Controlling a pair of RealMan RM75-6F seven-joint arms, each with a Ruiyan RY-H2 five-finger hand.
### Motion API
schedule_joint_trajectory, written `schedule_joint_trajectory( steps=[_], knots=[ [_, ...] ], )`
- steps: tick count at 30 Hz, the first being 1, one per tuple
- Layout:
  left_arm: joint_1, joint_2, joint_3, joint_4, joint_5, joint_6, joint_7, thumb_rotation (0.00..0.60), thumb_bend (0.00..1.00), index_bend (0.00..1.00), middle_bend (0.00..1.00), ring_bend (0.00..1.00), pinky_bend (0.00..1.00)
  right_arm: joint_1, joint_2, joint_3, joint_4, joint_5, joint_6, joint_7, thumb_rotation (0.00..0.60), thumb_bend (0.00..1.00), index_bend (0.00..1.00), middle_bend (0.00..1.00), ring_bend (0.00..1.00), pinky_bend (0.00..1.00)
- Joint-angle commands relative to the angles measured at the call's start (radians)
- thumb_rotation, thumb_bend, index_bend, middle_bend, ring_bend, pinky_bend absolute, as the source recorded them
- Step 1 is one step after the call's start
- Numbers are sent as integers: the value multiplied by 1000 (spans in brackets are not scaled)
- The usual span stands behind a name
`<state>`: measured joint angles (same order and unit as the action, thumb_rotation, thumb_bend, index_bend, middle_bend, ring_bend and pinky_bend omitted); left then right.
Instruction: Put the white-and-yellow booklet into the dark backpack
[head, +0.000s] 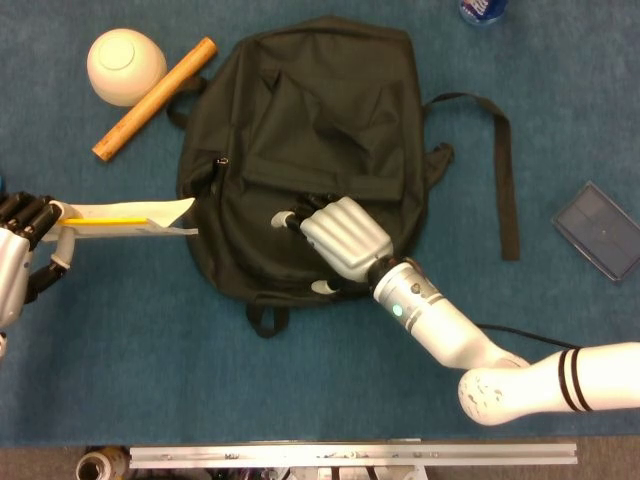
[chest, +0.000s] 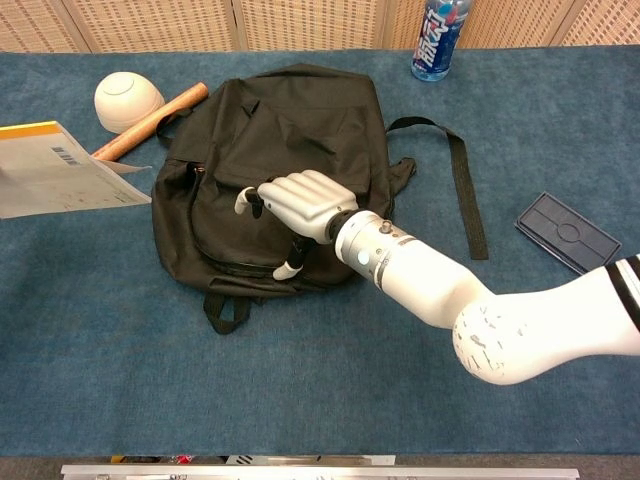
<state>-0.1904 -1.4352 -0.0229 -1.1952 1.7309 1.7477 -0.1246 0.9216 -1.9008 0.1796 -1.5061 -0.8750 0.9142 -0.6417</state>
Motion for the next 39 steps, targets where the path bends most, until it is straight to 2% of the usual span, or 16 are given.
schedule_joint_trajectory(
  steps=[1, 5, 7, 14, 17, 20, 25, 29, 39],
  knots=[
    [0, -1, 0, 2, -1, -2, 0, 600, 325, 762, 615, 505, 516, 2, 7, 9, 6, 13, 2, 5, 600, 18, 261, 318, 157, 252],
    [-2, -4, 0, 5, -2, -9, 0, 600, 325, 762, 615, 505, 513, 10, 14, 21, 20, 47, -11, 11, 600, 168, 268, 319, 177, 282],
    [-2, -6, 0, 6, -2, -9, 1, 600, 324, 762, 615, 505, 512, 15, 11, 22, 34, 55, -9, 7, 600, 300, 285, 325, 201, 304],
    [0, -7, 1, 9, -8, -15, 0, 600, 324, 762, 615, 505, 508, 25, -12, 23, 76, 68, -1, 10, 600, 561, 312, 354, 257, 397],
    [2, -7, 0, 11, -11, -16, -2, 600, 325, 761, 614, 505, 506, 30, -15, 29, 83, 81, -9, 15, 600, 614, 326, 366, 268, 415],
    [2, -7, -1, 15, -11, -15, -4, 600, 324, 761, 615, 505, 506, 29, -22, 34, 91, 65, 13, 21, 600, 681, 386, 403, 311, 458],
    [-6, -6, -2, 26, -4, -16, -16, 600, 324, 761, 615, 505, 506, 26, -41, 64, 129, 18, 69, 49, 600, 794, 592, 529, 475, 626],
    [-20, 0, -3, 33, 8, -21, -38, 600, 325, 761, 616, 505, 506, 31, -43, 111, 149, 1, 87, 81, 600, 846, 675, 596, 586, 733],
    [-81, 18, -3, 34, 59, -32, -116, 600, 324, 763, 631, 505, 506, 76, -51, 278, 154, 19, 115, 173, 600, 881, 720, 633, 646, 804]
  ],
)
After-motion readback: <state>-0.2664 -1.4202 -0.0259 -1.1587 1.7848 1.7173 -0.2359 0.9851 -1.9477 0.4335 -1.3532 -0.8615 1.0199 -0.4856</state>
